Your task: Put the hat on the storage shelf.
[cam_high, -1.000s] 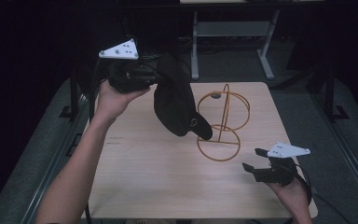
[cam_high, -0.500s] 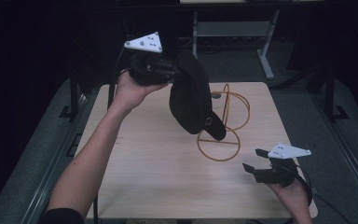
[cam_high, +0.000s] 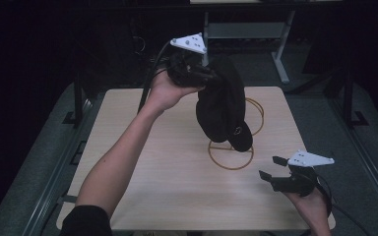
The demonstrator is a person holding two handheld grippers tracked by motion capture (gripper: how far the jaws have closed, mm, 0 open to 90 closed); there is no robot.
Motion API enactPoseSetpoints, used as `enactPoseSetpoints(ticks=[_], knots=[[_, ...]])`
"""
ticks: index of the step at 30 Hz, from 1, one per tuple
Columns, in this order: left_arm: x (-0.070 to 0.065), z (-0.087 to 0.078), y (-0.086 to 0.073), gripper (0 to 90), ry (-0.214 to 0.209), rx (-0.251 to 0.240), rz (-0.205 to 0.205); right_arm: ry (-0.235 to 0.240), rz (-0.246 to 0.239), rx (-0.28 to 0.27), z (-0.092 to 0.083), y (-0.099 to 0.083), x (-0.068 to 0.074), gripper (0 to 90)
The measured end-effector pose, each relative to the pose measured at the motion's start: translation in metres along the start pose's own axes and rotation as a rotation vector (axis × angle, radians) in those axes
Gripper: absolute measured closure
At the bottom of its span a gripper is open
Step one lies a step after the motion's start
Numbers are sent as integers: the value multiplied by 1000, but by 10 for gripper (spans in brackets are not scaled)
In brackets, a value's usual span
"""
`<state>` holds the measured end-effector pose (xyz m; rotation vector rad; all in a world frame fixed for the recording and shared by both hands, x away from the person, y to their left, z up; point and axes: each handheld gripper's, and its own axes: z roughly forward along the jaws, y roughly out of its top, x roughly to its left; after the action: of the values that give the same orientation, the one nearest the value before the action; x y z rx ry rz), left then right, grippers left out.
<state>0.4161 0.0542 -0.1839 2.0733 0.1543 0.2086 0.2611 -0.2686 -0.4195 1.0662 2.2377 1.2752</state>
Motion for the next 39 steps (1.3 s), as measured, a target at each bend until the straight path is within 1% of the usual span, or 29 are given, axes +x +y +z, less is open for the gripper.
enactPoseSetpoints(ticks=[1, 2, 3, 8, 9, 11, 13, 15, 16, 17, 18, 19, 20, 21, 23, 26, 30, 31, 32, 34, 35, 36, 37, 39], knots=[[0, 4, 1, 854, -3, 4, -3, 2, 0, 1, 0, 0, 0, 250], [0, 4, 1, 854, -3, 4, -3, 3, -3, 0, 1, 0, 0, 249], [0, 11, 4, 854, -8, 17, -7, 4, -2, 1, 1, 0, 1, 249], [2, 33, 11, 854, -32, 52, -14, 5, 5, 2, 1, -1, 0, 249], [2, 38, 12, 854, -44, 65, -11, 5, 4, 1, 1, -1, -1, 249], [0, 49, 16, 854, -53, 112, 6, 7, 8, -1, 1, -2, -2, 246], [0, 58, 19, 853, -59, 129, 10, 6, 9, -3, 0, -2, -2, 246], [2, 67, 20, 852, -72, 144, -3, 6, 13, -2, 0, -2, -3, 246], [2, 71, 21, 852, -74, 152, -11, 4, 7, 0, 1, -3, -3, 246], [2, 71, 21, 851, -74, 152, -11, 4, 13, 5, 1, -3, -4, 246], [4, 80, 22, 851, -85, 162, -29, 4, 14, 7, 1, -4, -4, 246], [4, 84, 22, 850, -87, 169, -34, 3, 17, 9, 1, -4, -5, 246], [4, 84, 22, 850, -87, 169, -34, 2, 17, 6, 1, -4, -6, 246], [5, 91, 23, 849, -95, 182, -46, 0, 20, 5, 1, -4, -6, 246], [5, 97, 23, 846, -97, 186, -72, 0, 22, 3, 1, -4, -6, 246], [7, 104, 22, 842, -101, 197, -91, -1, 17, 3, 0, -5, -7, 246], [8, 107, 22, 838, -103, 188, -99, -2, 27, 4, -1, -6, -9, 246], [9, 111, 22, 832, -111, 179, -112, -4, 31, -1, -3, -6, -9, 246], [9, 113, 22, 832, -110, 175, -121, -9, 33, -5, -3, -6, -9, 246], [9, 115, 23, 829, -111, 174, -127, -8, 32, -6, -3, -6, -10, 245], [10, 118, 24, 815, -109, 171, -130, -5, 34, -5, -2, -6, -11, 242], [9, 120, 24, 780, -110, 170, -140, -2, 35, -4, -2, -6, -11, 241], [10, 123, 23, 729, -116, 170, -155, -2, 33, -3, -2, -7, -10, 241], [9, 129, 23, 642, -101, 187, -170, -5, 33, -4, -3, -7, -11, 241]])
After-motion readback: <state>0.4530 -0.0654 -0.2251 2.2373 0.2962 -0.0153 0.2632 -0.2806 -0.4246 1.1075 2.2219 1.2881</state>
